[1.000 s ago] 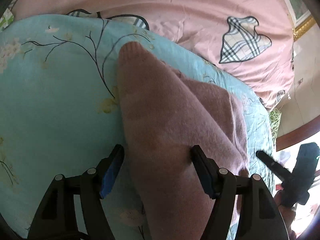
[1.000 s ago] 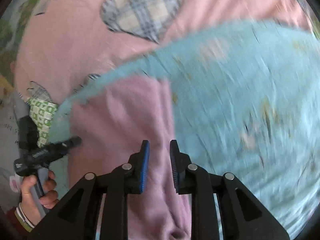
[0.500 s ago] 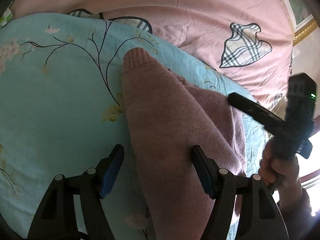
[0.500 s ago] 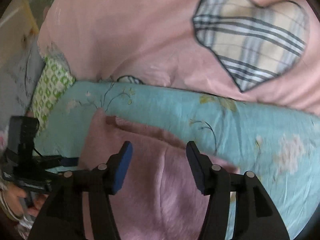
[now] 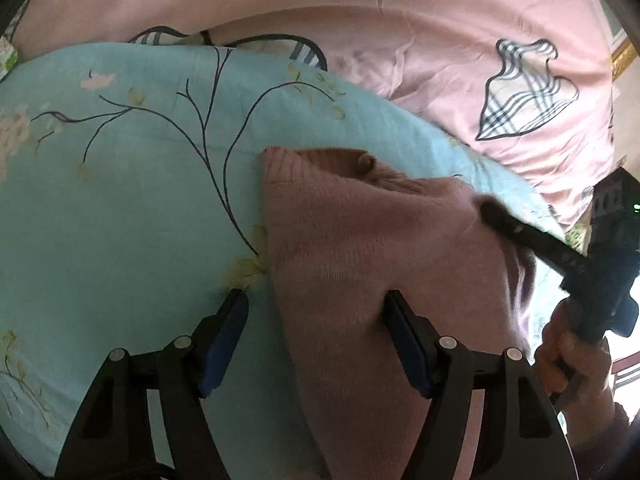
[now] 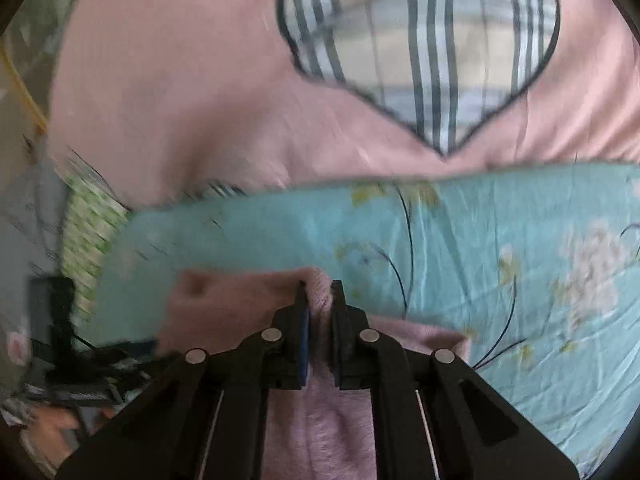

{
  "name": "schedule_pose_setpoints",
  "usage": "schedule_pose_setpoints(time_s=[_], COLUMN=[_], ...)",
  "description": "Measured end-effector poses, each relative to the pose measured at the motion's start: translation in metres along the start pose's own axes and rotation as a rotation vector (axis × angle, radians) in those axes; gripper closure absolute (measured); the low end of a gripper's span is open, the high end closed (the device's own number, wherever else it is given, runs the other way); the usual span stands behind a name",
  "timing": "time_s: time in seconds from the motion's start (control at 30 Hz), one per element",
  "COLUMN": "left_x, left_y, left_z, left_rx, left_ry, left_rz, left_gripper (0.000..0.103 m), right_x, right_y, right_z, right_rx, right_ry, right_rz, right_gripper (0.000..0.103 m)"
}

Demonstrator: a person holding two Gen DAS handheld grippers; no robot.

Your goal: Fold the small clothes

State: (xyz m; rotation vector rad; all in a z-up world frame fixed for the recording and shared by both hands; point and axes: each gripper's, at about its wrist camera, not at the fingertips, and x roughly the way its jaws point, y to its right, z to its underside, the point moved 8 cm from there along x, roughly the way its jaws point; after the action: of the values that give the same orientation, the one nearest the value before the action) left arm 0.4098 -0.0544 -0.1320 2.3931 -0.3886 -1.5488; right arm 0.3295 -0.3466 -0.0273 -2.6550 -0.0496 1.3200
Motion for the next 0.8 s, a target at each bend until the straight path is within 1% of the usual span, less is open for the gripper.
schedule_pose_setpoints(time_s=[0.07, 0.1, 0.17, 0.23, 0.27, 0.33, 0.4, 0.53, 0.6, 0.63, 0.73, 0.8], left_x=[0.004, 0.004, 0.0, -0.012, -0.018, -0.03, -0.044, -0.067, -0.074, -0.077, -0.081, -0.078], left_y=[0.0, 0.0, 0.0, -0.001, -0.002, -0.003, -0.003, 0.004, 0.011, 0.015, 0.026, 0.035], left_z=[-0.001, -0.001, -0.002, 0.0, 0.004, 0.014, 0.028, 0.065, 0.088, 0.098, 0.131, 0.147], left_rx=[0.035, 0.046, 0.047, 0.043, 0.04, 0.038, 0.036, 0.018, 0.02, 0.021, 0.022, 0.035], left_ry=[0.005, 0.01, 0.011, 0.015, 0.012, 0.007, 0.003, -0.029, -0.061, -0.07, -0.116, -0.138], left_rz=[-0.029, -0.036, -0.038, -0.03, -0.019, 0.005, 0.03, 0.097, 0.13, 0.134, 0.166, 0.171], left_gripper=[0.032, 0.032, 0.032, 0.032, 0.033, 0.034, 0.034, 0.034, 0.034, 0.034, 0.033, 0.033], right_x=[0.015, 0.018, 0.011, -0.006, -0.019, -0.046, -0.07, -0.109, -0.117, -0.119, -0.124, -0.123], right_y=[0.004, 0.007, 0.01, 0.01, 0.009, 0.006, 0.002, -0.003, -0.011, -0.014, -0.019, -0.017], right_z=[0.009, 0.009, 0.007, 0.007, 0.008, 0.014, 0.031, 0.084, 0.106, 0.119, 0.159, 0.176], right_rx=[-0.005, -0.002, 0.028, 0.07, 0.081, 0.097, 0.119, 0.144, 0.151, 0.155, 0.169, 0.206], right_ry=[-0.036, -0.036, -0.026, 0.0, 0.022, 0.054, 0.058, 0.042, 0.029, 0.012, -0.043, -0.054], right_rz=[0.037, 0.056, 0.066, 0.059, 0.047, 0.021, -0.019, -0.068, -0.091, -0.105, -0.109, -0.117], right_gripper=[0.092, 0.09, 0.075, 0.067, 0.065, 0.063, 0.063, 0.063, 0.063, 0.063, 0.063, 0.063])
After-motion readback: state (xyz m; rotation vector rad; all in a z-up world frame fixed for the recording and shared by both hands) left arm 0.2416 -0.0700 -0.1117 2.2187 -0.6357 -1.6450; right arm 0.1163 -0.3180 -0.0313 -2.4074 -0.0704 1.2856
